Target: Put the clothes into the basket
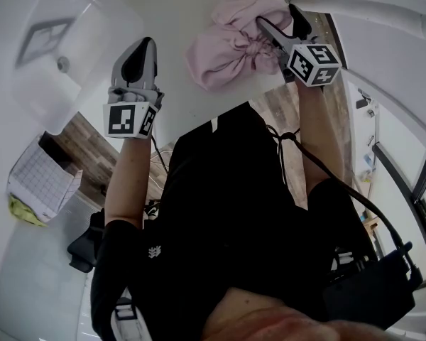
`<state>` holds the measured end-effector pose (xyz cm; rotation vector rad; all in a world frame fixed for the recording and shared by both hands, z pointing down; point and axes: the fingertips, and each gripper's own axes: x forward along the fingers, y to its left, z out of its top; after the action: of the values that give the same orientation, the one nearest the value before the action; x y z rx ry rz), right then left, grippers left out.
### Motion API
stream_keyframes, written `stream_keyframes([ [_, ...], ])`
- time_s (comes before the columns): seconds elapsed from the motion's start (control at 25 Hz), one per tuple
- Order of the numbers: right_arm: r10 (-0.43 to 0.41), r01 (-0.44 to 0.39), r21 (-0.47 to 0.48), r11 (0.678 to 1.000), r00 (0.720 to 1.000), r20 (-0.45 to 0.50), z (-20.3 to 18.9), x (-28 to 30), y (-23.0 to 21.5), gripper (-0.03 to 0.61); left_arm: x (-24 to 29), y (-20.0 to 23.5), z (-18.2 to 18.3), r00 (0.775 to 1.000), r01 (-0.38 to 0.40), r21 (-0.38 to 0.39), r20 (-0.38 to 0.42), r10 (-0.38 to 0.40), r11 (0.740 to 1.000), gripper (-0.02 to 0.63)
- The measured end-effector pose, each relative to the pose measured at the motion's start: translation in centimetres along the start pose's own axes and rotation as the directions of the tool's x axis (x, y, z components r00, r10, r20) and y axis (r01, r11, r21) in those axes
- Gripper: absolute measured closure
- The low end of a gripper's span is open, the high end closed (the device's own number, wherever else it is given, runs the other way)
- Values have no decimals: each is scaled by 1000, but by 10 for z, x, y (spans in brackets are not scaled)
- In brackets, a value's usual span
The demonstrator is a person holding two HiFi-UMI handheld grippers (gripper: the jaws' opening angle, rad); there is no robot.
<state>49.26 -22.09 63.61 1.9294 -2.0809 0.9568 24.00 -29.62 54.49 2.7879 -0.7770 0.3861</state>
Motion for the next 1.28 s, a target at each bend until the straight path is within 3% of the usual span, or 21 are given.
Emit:
stream_keyframes([
  [0.16,80,-77,38,996,995,-67,-11,12,6,170,0,2,0,1000,-23,-1,-9,23,1000,614],
  [0.32,151,-141,76,987,978,-143,-21,23,11,216,-5,3,6,998,-57,2,-12,57,998,614],
  [0.44,179,-172,54,984,968,-178,-25,28,17,369,-9,5,11,996,-86,1,-3,86,996,614],
  [0.56,159,-161,3,987,970,-183,-24,28,23,448,-18,9,16,994,-105,-8,14,105,994,614],
  [0.76,95,-105,-72,992,987,-132,-13,19,31,500,-32,18,20,993,-113,-10,23,113,994,614],
  [0.96,49,-52,-90,995,998,-41,0,0,53,525,-59,29,25,993,-107,-6,38,108,994,614],
  [1.28,34,-24,-137,990,997,72,20,-41,94,540,-96,32,40,991,-102,5,86,102,995,614],
])
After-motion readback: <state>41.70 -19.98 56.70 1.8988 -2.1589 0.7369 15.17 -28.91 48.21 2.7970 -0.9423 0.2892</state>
